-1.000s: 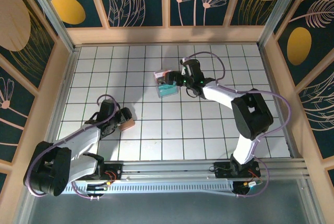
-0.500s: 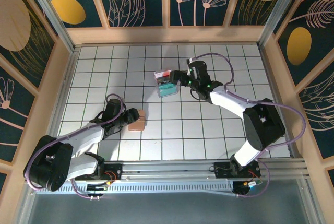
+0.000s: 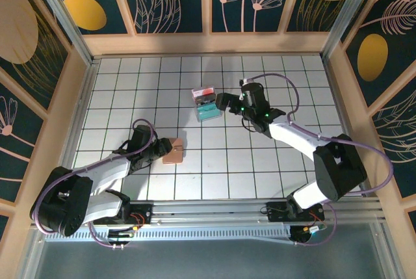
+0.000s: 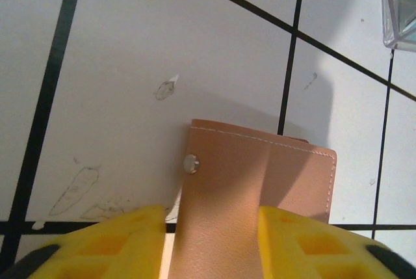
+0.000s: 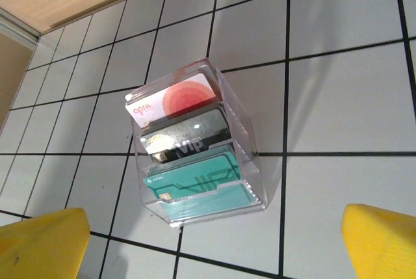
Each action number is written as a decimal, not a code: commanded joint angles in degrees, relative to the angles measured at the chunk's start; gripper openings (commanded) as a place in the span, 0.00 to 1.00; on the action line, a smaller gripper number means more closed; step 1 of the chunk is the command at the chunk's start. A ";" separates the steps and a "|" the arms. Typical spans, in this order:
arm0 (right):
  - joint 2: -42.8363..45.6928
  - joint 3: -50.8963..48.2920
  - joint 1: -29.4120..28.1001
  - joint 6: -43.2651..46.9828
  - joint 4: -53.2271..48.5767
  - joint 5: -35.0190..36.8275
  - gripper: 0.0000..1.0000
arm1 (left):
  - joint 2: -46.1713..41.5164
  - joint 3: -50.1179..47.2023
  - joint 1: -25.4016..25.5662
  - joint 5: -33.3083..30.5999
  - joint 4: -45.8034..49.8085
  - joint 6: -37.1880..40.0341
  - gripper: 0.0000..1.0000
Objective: Take the credit cards out of the card holder
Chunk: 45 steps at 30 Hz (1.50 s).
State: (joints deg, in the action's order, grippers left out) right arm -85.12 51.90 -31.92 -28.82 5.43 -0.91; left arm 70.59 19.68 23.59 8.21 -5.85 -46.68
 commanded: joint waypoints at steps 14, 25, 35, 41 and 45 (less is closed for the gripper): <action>1.54 -4.36 -5.86 -7.37 -4.03 -2.17 0.98 | -1.85 -3.42 0.25 4.31 -2.60 -3.75 0.24; 2.34 -9.29 -7.63 -14.65 2.77 -13.11 0.94 | -6.12 -5.56 0.22 7.73 -10.66 -8.95 0.00; 3.27 -14.77 -8.39 -18.40 17.82 -21.30 0.90 | -7.44 -3.59 0.28 17.54 -24.29 -12.66 0.00; 0.24 -12.25 -9.09 -17.25 20.23 -21.62 0.91 | -6.74 -0.84 0.22 21.28 -26.78 -11.79 0.00; -2.96 -10.00 -9.49 -16.90 21.34 -22.52 0.91 | -6.16 -0.26 0.22 22.88 -28.81 -12.12 0.00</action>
State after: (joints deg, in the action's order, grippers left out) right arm -85.91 39.66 -40.80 -46.22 23.46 -21.78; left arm 63.92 17.80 23.59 27.70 -29.50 -57.91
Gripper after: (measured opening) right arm 0.908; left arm 0.055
